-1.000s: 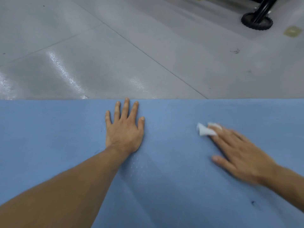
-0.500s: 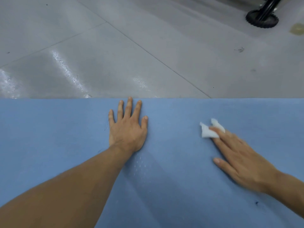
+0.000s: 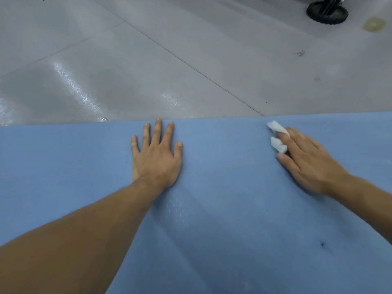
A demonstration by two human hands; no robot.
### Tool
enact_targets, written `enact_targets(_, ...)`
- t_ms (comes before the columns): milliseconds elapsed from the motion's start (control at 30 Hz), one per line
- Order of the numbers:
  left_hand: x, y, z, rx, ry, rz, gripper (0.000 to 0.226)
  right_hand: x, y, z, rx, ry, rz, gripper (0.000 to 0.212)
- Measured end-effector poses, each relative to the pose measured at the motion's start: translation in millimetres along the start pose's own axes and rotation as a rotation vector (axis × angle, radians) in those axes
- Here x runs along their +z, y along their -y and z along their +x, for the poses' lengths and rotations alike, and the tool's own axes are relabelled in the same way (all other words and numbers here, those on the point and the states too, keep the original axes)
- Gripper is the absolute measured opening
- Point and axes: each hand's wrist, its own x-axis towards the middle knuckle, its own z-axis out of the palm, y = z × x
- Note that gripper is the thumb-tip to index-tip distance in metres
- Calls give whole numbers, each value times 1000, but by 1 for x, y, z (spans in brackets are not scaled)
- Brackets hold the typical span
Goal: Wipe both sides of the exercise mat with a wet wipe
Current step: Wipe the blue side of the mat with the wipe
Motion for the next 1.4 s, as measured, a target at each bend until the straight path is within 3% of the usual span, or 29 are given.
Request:
enact_targets(200, 0, 0, 1, 4, 2, 0, 65, 25, 46, 57, 179, -45, 115, 78)
enact_targets(467, -1, 1, 3, 24, 22, -21, 65, 49, 153, 0, -199, 52, 30, 74)
enact_targets(633, -12, 5, 12, 44, 192, -63, 64, 68, 199, -79, -442, 34, -72, 69)
enact_targets(767, -24, 32, 13, 188, 245, -128, 65, 78, 218, -117, -554, 28, -158, 69)
enact_targets(900, -26, 83, -27, 345, 157, -130, 71, 66, 211, -99, -518, 41, -214, 73)
enact_targets(1033, -23, 114, -73, 348, 120, -125, 83, 59, 206, -45, -239, 17, -227, 77)
enact_targets(1200, -22, 126, -100, 327, 107, -136, 83, 56, 228, 9, 95, 41, -2, 97)
enact_targets(1267, -22, 128, -105, 315, 98, -157, 84, 64, 251, 3, 40, 44, 44, 93)
enact_targets(1400, -20, 126, -111, 300, 72, -198, 84, 80, 277, -36, -285, 39, -10, 80)
